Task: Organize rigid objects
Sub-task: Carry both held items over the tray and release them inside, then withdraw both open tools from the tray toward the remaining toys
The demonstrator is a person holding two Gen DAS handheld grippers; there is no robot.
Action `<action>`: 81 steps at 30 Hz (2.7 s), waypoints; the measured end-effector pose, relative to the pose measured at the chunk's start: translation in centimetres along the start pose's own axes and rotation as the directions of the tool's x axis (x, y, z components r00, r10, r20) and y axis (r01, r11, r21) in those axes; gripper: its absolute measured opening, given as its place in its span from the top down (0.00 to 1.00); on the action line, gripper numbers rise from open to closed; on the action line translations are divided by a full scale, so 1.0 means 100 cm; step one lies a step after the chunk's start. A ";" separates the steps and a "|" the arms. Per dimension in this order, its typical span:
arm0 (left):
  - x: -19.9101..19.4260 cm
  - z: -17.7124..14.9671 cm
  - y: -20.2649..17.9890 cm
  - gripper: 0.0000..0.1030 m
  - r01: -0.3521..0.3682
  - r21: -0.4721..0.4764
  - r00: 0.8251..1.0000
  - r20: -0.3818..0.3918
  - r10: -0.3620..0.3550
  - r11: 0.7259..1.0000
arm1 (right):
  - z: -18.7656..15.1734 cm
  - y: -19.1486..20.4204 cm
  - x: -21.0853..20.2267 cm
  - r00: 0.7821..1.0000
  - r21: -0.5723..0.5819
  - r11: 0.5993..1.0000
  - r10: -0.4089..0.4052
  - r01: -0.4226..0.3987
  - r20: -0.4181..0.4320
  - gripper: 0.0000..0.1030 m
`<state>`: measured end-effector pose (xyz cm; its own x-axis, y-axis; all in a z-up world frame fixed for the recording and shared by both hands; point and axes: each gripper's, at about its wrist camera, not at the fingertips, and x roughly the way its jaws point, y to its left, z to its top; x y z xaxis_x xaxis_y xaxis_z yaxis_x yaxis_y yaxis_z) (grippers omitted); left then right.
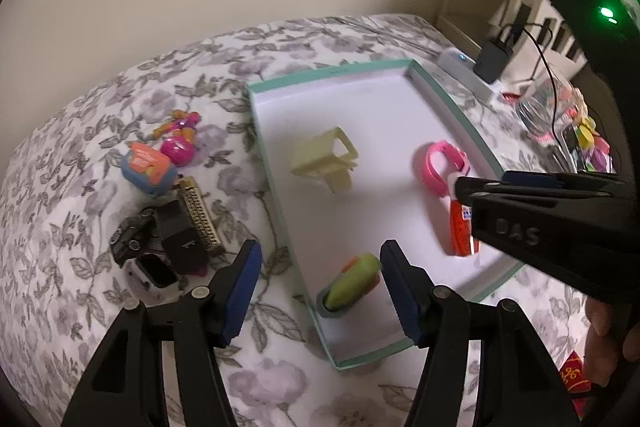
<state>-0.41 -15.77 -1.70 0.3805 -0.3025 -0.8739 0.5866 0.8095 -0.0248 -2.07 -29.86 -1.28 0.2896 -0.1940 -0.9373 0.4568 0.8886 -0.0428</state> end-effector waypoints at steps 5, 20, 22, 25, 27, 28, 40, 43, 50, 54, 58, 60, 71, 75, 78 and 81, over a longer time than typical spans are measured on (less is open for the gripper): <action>-0.008 0.004 0.016 0.25 -0.019 -0.068 1.000 0.022 0.020 0.998 | 0.000 0.003 -0.009 1.000 -0.001 1.000 0.009 -0.009 0.023 0.54; -0.003 -0.001 0.047 0.25 -0.097 -0.171 0.995 -0.051 0.090 0.980 | 0.000 0.000 -0.004 1.000 0.013 1.000 0.006 -0.006 0.014 0.54; 0.001 -0.003 0.046 0.25 -0.105 -0.168 0.993 -0.073 0.094 0.980 | 0.000 -0.002 -0.006 1.000 0.021 1.000 0.006 -0.006 0.018 0.54; 0.005 -0.005 0.040 0.25 -0.101 -0.146 0.992 -0.088 0.089 0.984 | 0.001 -0.005 -0.009 1.000 0.037 0.999 0.005 -0.006 0.024 0.54; 0.007 -0.006 0.032 0.25 -0.108 -0.113 0.991 -0.090 0.099 0.988 | 0.002 -0.007 -0.011 1.000 0.045 0.999 0.006 -0.008 0.030 0.54; 0.008 -0.006 0.028 0.25 -0.114 -0.099 0.990 -0.091 0.105 0.988 | 0.002 -0.008 -0.012 0.999 0.050 0.999 0.006 -0.008 0.033 0.54; 0.016 -0.007 0.008 0.25 -0.138 -0.021 0.987 -0.082 0.136 0.990 | 0.002 -0.008 -0.014 0.999 0.054 0.999 0.006 -0.008 0.035 0.54; 0.016 -0.007 0.008 0.25 -0.141 -0.023 0.987 -0.080 0.139 0.990 | 0.002 -0.008 -0.013 0.999 0.053 0.999 0.005 -0.007 0.034 0.54; 0.016 -0.005 0.021 0.25 -0.142 -0.079 0.986 -0.097 0.135 0.987 | 0.002 -0.002 -0.011 1.000 0.027 1.000 0.003 -0.004 0.029 0.54; 0.017 -0.005 0.042 0.25 -0.157 -0.166 0.983 -0.126 0.137 0.974 | 0.000 0.006 -0.007 1.000 0.000 1.000 0.003 -0.003 0.020 0.54; 0.018 -0.007 0.072 0.25 -0.186 -0.278 0.976 -0.161 0.146 0.942 | -0.003 0.023 -0.003 1.000 -0.048 0.999 0.009 -0.008 0.015 0.54; 0.017 -0.009 0.086 0.25 -0.199 -0.322 0.974 -0.171 0.150 0.926 | -0.004 0.032 -0.002 1.000 -0.070 0.997 0.015 -0.014 0.016 0.50; -0.008 -0.031 0.179 0.13 -0.247 -0.575 0.969 -0.172 0.180 0.780 | -0.013 0.091 0.002 0.993 -0.191 0.975 0.117 -0.110 0.023 0.33; -0.018 -0.043 0.209 0.08 -0.251 -0.648 0.968 -0.165 0.190 0.719 | -0.015 0.110 0.006 0.988 -0.213 0.966 0.152 -0.145 0.017 0.26; -0.022 -0.051 0.227 0.08 -0.251 -0.684 0.968 -0.162 0.193 0.685 | -0.016 0.125 0.009 0.982 -0.220 0.958 0.188 -0.182 0.008 0.25; -0.023 -0.057 0.238 0.07 -0.243 -0.712 0.969 -0.155 0.190 0.659 | -0.015 0.139 0.011 0.973 -0.217 0.949 0.233 -0.227 0.001 0.24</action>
<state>8.62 7.11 -3.00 0.3695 -0.0610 -0.9272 -0.2149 0.9652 -0.1492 3.33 -17.13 -3.48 0.3886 0.0176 -0.9212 0.1852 0.9779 0.0968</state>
